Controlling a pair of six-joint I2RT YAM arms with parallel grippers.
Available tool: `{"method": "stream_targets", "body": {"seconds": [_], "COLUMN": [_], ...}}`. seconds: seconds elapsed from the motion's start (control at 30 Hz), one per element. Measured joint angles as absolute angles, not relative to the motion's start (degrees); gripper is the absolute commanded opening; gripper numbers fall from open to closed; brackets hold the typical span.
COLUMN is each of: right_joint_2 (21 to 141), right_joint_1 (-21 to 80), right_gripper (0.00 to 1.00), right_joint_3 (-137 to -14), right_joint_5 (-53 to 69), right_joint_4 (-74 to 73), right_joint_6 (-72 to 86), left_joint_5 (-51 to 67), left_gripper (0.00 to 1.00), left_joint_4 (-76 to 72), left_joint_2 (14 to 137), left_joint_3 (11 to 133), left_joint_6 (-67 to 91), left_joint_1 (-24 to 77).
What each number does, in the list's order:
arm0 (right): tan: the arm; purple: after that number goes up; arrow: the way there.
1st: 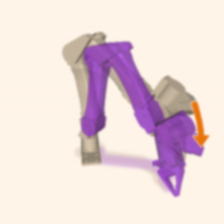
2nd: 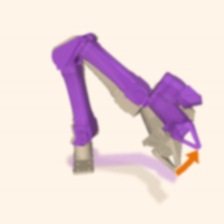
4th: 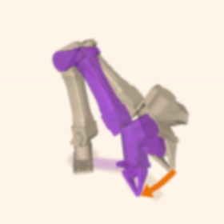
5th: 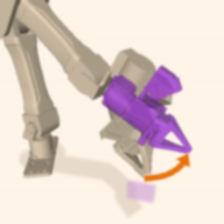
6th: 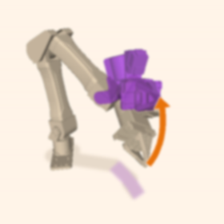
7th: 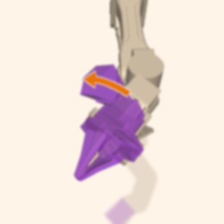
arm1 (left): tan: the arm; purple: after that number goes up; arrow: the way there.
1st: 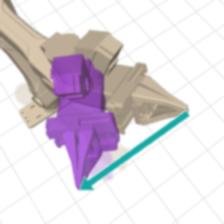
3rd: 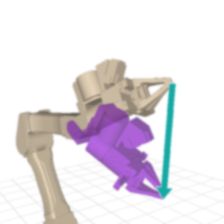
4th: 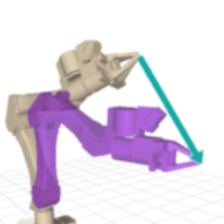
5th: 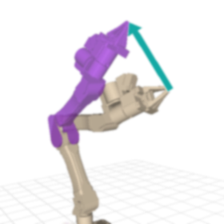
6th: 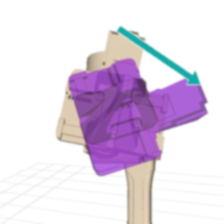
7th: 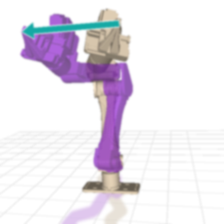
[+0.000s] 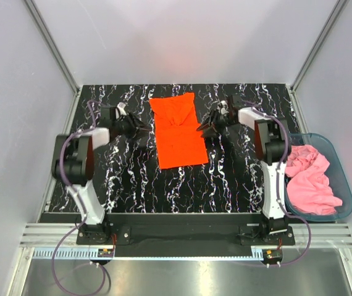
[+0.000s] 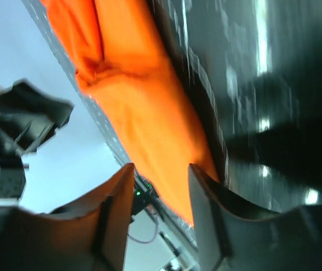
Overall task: Fold and stack the t-shirts
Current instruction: Fold the tshirt
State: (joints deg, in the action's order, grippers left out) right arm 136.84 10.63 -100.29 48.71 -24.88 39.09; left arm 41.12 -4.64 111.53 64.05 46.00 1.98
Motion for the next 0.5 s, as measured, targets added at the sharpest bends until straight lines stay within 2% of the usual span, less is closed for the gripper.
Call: {"method": "stream_targets", "body": {"seconds": [0.1,0.27,0.4,0.5], "right_joint_2": [127.0,109.0,96.1,93.2], "right_joint_1": [10.2,11.2,11.9,13.1], "right_gripper": [0.58,0.66,0.66,0.66], "right_joint_3": [-89.0,-69.8,-52.9,-45.8], "right_joint_5": [46.8,41.2,37.0,33.4], "right_joint_4": [-25.2,-21.9,-14.1,-10.2], "right_joint_6": [39.0,41.7,49.3,54.4], "left_joint_5": [40.0,34.2,25.5,19.2], "left_gripper": [0.51,0.60,0.62,0.62], "left_joint_4": [-3.9,-6.1,-8.4,-8.9], "left_joint_2": [98.4,79.5,72.2,72.1], "left_joint_3": [56.1,41.5,29.7,24.6], "left_joint_6": [46.7,53.1,63.7,71.2], "left_joint_1": [2.5,7.2,16.3,22.0]}}
